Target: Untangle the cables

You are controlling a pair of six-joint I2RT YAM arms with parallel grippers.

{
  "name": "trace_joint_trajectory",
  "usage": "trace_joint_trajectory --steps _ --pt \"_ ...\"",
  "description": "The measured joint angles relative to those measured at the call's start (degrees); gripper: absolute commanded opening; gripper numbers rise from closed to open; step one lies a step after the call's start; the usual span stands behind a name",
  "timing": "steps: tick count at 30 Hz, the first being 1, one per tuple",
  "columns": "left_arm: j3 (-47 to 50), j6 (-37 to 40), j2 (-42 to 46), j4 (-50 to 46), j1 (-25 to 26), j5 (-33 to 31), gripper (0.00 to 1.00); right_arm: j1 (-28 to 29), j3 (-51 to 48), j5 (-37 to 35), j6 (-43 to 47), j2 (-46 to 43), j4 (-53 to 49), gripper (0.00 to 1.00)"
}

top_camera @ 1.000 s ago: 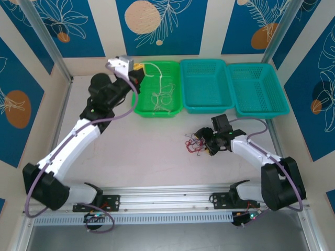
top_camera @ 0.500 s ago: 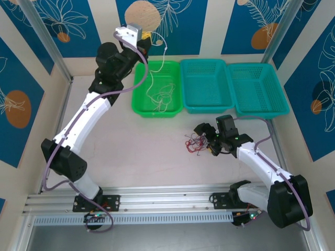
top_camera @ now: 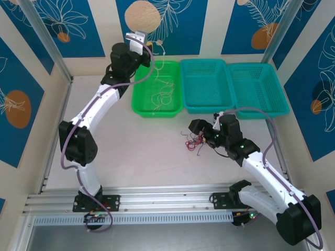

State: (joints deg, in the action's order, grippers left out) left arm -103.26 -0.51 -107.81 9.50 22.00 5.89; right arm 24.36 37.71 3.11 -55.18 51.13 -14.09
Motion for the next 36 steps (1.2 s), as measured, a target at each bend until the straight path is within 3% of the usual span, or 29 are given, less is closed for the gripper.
trace_joint_trajectory --steps 6,10,14,20,26,30,36 --pt "4.57 -0.61 -2.97 0.31 0.00 -0.57 0.00 5.05 5.22 -2.47 7.54 -0.70 2.36 1.00" --pt "9.46 -0.44 -2.95 0.70 0.00 -2.03 0.38 7.06 6.75 -3.58 10.21 -0.13 2.86 1.00" --pt "13.44 -0.07 -2.56 0.46 -0.02 -3.19 0.56 7.52 8.00 -5.07 10.95 1.53 2.32 0.99" --pt "16.65 0.70 3.58 -1.05 0.24 -3.15 0.57 7.56 8.92 -7.58 10.88 3.13 0.85 0.99" --pt "25.57 -1.11 18.51 2.99 2.89 0.31 0.57 7.56 9.11 -11.34 10.88 4.24 -1.07 1.00" --pt "35.12 -2.58 28.55 6.51 8.57 1.92 0.58 6.54 9.22 -15.54 9.75 5.29 -4.66 1.00" --pt "48.33 -3.72 37.24 8.07 19.61 3.06 0.58 -1.95 9.09 -16.98 6.69 10.84 -10.91 1.00"
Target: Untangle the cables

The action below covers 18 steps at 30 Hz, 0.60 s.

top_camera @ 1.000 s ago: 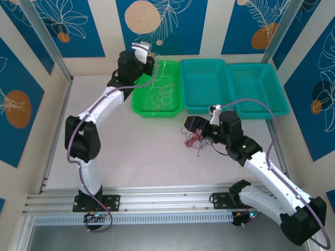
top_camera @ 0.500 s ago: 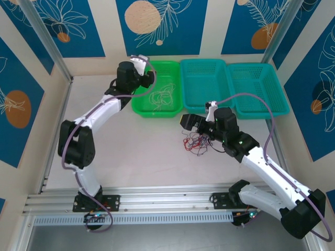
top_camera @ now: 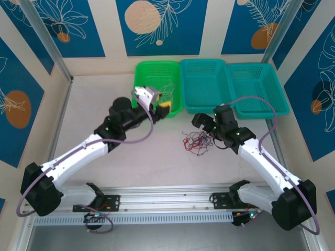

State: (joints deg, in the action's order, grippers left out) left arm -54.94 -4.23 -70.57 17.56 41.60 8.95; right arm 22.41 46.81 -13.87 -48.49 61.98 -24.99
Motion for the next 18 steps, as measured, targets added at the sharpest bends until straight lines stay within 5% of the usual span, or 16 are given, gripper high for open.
trace_joint_trajectory --steps 8,15,18 --pt "9.70 -9.38 -2.12 -1.42 7.65 -2.80 0.56 -5.09 -1.95 4.92 -2.36 11.63 -0.09 0.96" --pt "7.21 -22.91 -15.06 -2.93 10.27 -6.56 0.56 -5.09 -1.92 6.60 -4.33 20.96 0.46 0.90" --pt "2.58 -28.52 -21.00 -6.84 11.52 -9.22 0.55 -5.09 -2.19 6.64 -4.98 21.07 1.62 0.79"
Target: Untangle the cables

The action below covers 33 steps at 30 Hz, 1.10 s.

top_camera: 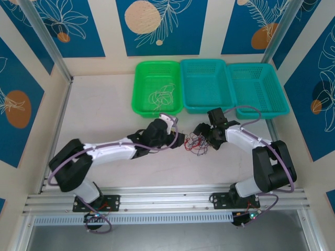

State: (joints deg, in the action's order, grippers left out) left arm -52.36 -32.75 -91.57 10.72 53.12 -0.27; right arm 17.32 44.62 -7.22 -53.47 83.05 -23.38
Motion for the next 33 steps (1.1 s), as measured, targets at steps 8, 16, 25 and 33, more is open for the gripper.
trace_joint_trajectory --steps 8,16,25,33 --pt "-9.38 -13.55 -9.03 -8.66 0.57 -5.44 0.54 0.00 -1.55 1.57 -0.42 0.02 2.99 0.40" --pt "-15.04 -18.88 -16.13 -11.61 0.57 -5.07 0.57 0.76 -1.66 2.82 0.20 0.07 3.91 0.27" --pt "-14.97 -20.76 -17.94 -11.98 0.57 -2.43 0.55 1.75 -1.64 2.97 0.44 0.07 3.96 0.24" --pt "-8.96 -19.61 -15.32 -9.92 0.66 2.40 0.55 1.81 -1.60 2.97 0.55 0.07 3.23 0.23"
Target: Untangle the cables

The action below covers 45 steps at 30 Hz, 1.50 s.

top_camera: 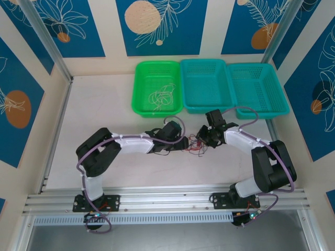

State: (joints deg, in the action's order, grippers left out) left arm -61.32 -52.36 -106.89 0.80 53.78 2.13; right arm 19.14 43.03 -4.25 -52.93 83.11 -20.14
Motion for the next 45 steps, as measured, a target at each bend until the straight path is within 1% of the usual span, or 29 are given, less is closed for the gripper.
trace_joint_trajectory --steps 4,10,12,15,18,24,25,29,33,36,42,45 --pt "0.70 0.39 1.49 0.31 0.02 1.11 0.55 0.11 0.09 0.00 0.00 0.00 -0.20 0.23" --pt "0.83 0.33 1.51 3.63 0.33 5.57 0.55 0.87 1.16 -0.02 0.00 0.11 -0.85 0.23" --pt "0.83 0.37 1.51 3.54 0.76 5.88 0.52 1.01 1.57 -0.02 0.00 0.11 -1.31 0.23" --pt "0.70 0.85 1.51 2.16 1.38 5.81 0.45 1.01 1.77 -0.04 0.00 0.11 -1.79 0.23" --pt "0.46 1.75 1.33 0.13 1.51 5.18 0.34 1.01 1.77 -0.07 0.00 0.13 -2.10 0.23" --pt "0.55 1.86 1.18 -0.74 1.53 3.30 0.02 1.01 1.99 -0.22 0.00 0.33 -2.60 0.22" --pt "0.70 1.84 1.25 -0.63 1.53 2.80 0.00 1.01 1.99 -0.26 0.00 0.37 -2.69 0.20" --pt "2.93 2.38 3.41 -0.50 1.29 -0.22 0.00 0.81 2.10 -1.36 -0.17 0.37 -3.96 0.11" --pt "6.51 3.43 9.75 -1.73 -0.22 -4.02 0.00 -1.05 2.29 -1.81 -0.66 0.26 -5.49 0.09" --pt "9.46 4.35 16.44 -2.32 -3.45 -6.14 0.00 -4.00 1.81 -1.60 -0.68 -1.31 -6.08 0.09" --pt "16.17 5.97 29.40 -1.27 -10.16 -4.81 0.00 -9.77 0.17 6.56 -0.66 -9.62 -4.46 0.09" --pt "20.61 7.54 35.89 -2.19 -14.21 -6.12 0.00 -14.43 -1.27 7.17 -0.50 -13.09 -5.03 0.10"
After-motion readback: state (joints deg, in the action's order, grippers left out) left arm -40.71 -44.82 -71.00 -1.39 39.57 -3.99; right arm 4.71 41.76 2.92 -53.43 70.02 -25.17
